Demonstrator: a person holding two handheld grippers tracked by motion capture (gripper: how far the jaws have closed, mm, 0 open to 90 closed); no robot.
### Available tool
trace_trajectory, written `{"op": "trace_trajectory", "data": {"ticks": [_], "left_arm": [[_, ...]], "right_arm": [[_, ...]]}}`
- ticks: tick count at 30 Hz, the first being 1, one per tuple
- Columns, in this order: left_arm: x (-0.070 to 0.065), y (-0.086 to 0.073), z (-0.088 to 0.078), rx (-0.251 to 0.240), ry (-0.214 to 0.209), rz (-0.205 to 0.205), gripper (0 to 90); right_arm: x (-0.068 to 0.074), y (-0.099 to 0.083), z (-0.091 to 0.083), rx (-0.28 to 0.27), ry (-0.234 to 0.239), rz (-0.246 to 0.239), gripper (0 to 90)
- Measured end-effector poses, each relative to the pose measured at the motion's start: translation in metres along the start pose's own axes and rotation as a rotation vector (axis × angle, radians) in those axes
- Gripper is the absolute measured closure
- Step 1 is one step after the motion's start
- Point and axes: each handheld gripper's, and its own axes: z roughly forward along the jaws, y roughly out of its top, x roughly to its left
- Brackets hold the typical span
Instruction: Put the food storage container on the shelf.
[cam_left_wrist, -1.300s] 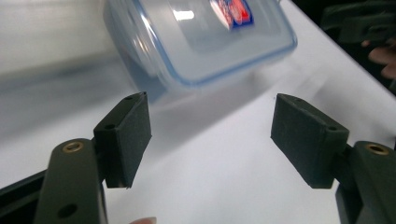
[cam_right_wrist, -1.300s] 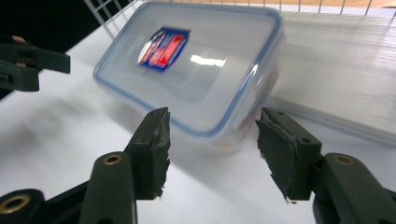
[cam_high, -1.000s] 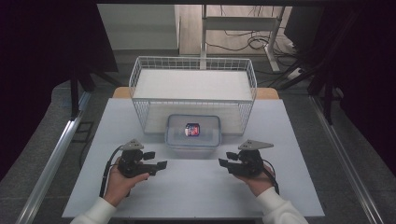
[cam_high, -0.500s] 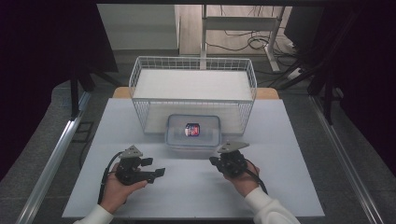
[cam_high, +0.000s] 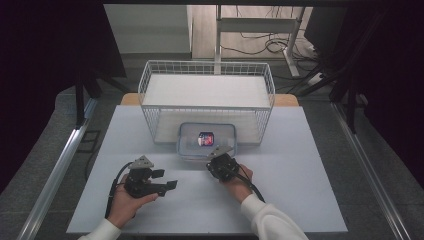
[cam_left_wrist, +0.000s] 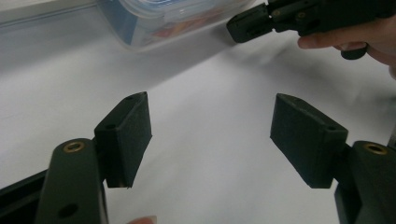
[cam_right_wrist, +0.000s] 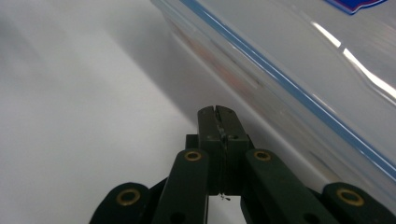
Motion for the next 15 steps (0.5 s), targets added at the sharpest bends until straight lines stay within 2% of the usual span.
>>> {"op": "trace_trajectory", "data": {"ticks": [3,6,8,10,12,15], "left_arm": [[0.002,-0.002,-0.001,0.002,0.006,-0.007,28.8],[0.002,-0.001,-0.002,-0.002,0.005,-0.012,28.9],[0.002,-0.001,-0.001,-0.001,0.008,-0.01,28.9],[0.002,-0.001,-0.001,-0.002,0.009,-0.009,28.9],[0.002,0.0,-0.001,-0.003,0.011,-0.006,28.9],[0.001,0.001,-0.001,-0.006,0.008,-0.007,28.9]], "right_arm": [[-0.007,0.002,0.008,-0.005,0.01,0.036,88.9],[-0.008,0.003,0.01,-0.003,0.02,0.042,88.8],[-0.006,0.005,0.012,-0.01,0.002,0.02,88.9],[-0.006,0.008,0.012,-0.018,-0.003,0.032,88.9],[-0.008,0.011,0.01,-0.03,0.007,0.069,88.9],[-0.008,0.015,0.01,-0.034,-0.01,0.065,88.9]]}}
